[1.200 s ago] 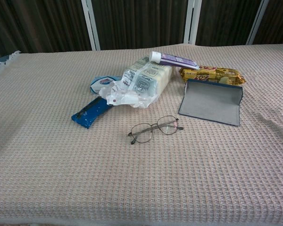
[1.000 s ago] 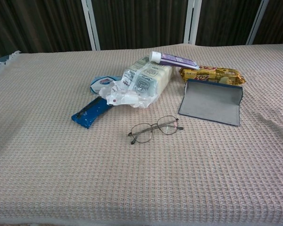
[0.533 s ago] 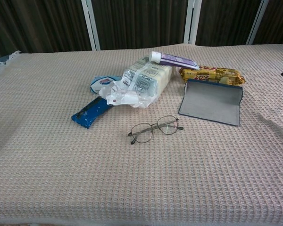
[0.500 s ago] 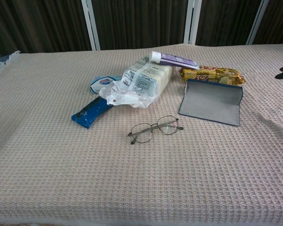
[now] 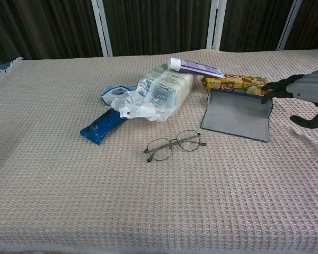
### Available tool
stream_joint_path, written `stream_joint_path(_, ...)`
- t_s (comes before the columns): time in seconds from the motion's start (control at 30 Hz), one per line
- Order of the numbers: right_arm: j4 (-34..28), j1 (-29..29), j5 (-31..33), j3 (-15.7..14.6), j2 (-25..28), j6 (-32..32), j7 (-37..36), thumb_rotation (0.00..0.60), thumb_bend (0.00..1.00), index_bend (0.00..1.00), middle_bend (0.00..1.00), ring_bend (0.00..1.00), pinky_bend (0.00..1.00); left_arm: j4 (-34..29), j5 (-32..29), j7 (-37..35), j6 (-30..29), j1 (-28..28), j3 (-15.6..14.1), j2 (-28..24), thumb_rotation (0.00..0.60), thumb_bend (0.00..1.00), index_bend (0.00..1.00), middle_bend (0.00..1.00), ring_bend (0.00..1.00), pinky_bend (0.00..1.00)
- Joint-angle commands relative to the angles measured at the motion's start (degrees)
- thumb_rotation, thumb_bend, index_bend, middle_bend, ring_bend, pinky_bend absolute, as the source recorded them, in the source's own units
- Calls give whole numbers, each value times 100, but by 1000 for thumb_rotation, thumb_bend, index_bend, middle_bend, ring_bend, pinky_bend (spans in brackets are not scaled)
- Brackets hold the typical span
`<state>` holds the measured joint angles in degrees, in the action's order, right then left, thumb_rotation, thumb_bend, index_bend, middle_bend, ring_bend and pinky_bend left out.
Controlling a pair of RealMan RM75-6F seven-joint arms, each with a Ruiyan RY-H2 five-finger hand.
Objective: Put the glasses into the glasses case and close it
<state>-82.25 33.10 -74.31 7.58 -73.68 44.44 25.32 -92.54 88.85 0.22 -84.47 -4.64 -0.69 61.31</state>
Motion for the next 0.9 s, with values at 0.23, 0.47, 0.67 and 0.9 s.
stream_joint_path(0.23,236,345,763,-104,-278,-96,989,600,676,306,0,0,0,15,5,-28,16,-8,4,-1,600,448,0,0,0,66)
stream_joint_path(0.47,333,514,1154,-235,-421,-127,1324,600,677,307,0,0,0,17,-27,-13,75,-34,16,6,600,447,0,0,0,66)
stream_joint_path(0.67,328,570,1272,-354,-406,-55,1395,600,678,307,0,0,0,11,-15,3,81,-38,11,8,600,448,0,0,0,66)
stream_joint_path(0.9,477,596,1429,-495,-378,-34,1418,600,679,307,0,0,0,21,-51,6,138,-61,19,9,600,447,0,0,0,66)
